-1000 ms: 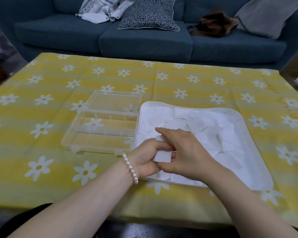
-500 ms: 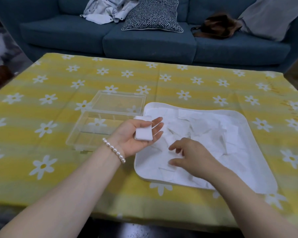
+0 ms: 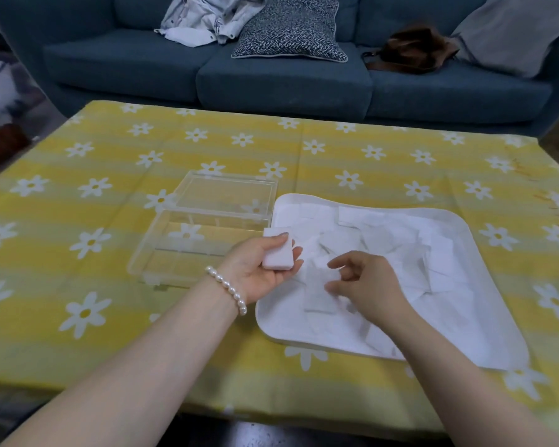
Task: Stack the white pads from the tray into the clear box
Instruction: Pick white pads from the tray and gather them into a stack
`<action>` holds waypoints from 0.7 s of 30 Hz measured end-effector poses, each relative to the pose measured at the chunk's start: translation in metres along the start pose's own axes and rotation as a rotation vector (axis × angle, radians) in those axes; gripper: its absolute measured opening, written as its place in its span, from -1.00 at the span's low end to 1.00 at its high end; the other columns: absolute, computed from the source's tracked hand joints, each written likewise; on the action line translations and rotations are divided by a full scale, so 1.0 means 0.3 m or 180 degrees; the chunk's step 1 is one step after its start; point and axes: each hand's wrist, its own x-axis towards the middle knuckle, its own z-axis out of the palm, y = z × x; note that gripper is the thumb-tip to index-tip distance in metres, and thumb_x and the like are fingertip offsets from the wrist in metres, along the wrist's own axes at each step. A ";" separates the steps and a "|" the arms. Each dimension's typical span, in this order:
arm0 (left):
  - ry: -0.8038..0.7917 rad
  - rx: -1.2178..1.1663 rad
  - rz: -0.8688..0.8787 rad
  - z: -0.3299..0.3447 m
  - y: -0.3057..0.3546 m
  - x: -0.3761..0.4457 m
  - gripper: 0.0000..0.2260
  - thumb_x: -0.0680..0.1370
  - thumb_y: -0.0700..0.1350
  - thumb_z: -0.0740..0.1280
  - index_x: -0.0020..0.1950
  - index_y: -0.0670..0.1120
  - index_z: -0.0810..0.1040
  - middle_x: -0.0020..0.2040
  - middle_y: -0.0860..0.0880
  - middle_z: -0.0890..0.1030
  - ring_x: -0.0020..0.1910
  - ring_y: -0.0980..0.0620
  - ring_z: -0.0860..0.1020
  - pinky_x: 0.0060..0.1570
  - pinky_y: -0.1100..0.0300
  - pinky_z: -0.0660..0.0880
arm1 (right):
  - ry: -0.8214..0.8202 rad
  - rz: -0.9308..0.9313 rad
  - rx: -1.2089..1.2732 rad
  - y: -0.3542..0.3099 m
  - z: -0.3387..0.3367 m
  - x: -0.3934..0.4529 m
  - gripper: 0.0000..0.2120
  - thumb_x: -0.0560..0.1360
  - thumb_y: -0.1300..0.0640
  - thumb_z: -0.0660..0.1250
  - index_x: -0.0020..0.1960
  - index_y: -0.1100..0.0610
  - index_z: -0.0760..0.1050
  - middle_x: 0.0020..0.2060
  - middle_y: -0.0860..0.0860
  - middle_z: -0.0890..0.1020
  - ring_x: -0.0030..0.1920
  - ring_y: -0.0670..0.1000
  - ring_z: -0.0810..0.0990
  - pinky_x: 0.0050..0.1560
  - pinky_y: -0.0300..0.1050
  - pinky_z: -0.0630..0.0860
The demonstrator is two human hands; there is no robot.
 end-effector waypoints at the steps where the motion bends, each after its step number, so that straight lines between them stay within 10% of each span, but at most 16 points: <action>1: 0.0019 -0.0063 0.0009 0.000 -0.001 0.002 -0.95 0.57 -0.30 0.23 0.00 -0.26 0.47 -0.13 -0.17 0.53 -0.16 -0.06 0.55 -0.15 0.07 0.53 | 0.0066 0.0032 0.0114 0.002 -0.015 0.006 -0.76 0.31 0.31 0.50 -0.15 0.02 0.57 -0.44 -0.06 0.47 -0.38 -0.04 0.46 -0.33 -0.23 0.45; 10: -0.0453 0.0509 -0.0023 0.011 -0.056 0.002 -0.86 0.59 -0.29 0.17 0.08 -0.21 0.49 -0.10 -0.19 0.61 -0.15 -0.12 0.59 -0.10 -0.03 0.56 | -0.0355 0.0166 0.2329 -0.062 -0.125 0.000 -0.82 0.41 0.43 0.35 -0.08 0.21 0.57 -0.51 0.01 0.49 -0.54 -0.07 0.46 -0.50 -0.27 0.46; 21: -0.1250 0.0791 -0.0224 0.026 -0.109 -0.030 -0.74 0.60 -0.23 0.12 0.19 -0.21 0.53 0.06 -0.25 0.61 0.04 -0.19 0.59 -0.04 -0.01 0.58 | -0.0225 -0.0348 0.1302 -0.081 -0.094 -0.025 -0.83 0.36 0.44 0.42 -0.12 0.23 0.60 -0.47 0.03 0.52 -0.55 -0.13 0.48 -0.47 -0.33 0.43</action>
